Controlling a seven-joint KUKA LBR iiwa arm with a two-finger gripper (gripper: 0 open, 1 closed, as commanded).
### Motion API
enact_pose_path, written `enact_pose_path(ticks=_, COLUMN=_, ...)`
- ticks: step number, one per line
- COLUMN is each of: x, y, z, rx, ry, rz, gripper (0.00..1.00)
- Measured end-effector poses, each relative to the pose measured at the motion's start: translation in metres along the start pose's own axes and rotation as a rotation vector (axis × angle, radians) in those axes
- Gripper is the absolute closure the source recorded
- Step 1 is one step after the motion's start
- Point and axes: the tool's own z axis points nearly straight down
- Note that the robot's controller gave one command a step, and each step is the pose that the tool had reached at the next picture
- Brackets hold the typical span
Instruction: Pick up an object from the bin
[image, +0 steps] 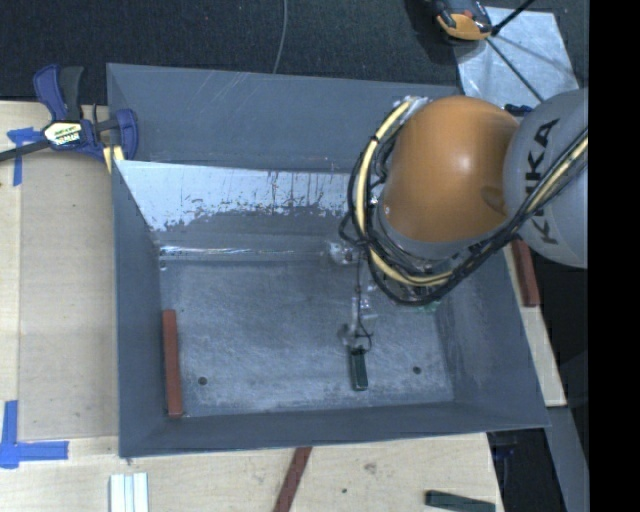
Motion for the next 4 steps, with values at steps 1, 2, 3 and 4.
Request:
enact_pose_path(ticks=1, x=-0.028, y=-0.065, z=0.04, rx=0.002, ry=0.004, rz=-0.123, gripper=0.0)
enact_pose_path(ticks=2, x=0.014, y=-0.066, z=0.061, rx=0.001, ry=0.008, rz=-0.163, gripper=0.0)
enact_pose_path(ticks=3, x=0.018, y=-0.074, z=0.118, rx=0.002, ry=0.005, rz=-0.385, gripper=0.0)
enact_pose_path(ticks=4, x=0.023, y=-0.094, z=0.154, rx=-0.004, ry=0.012, rz=-0.745, gripper=1.0)
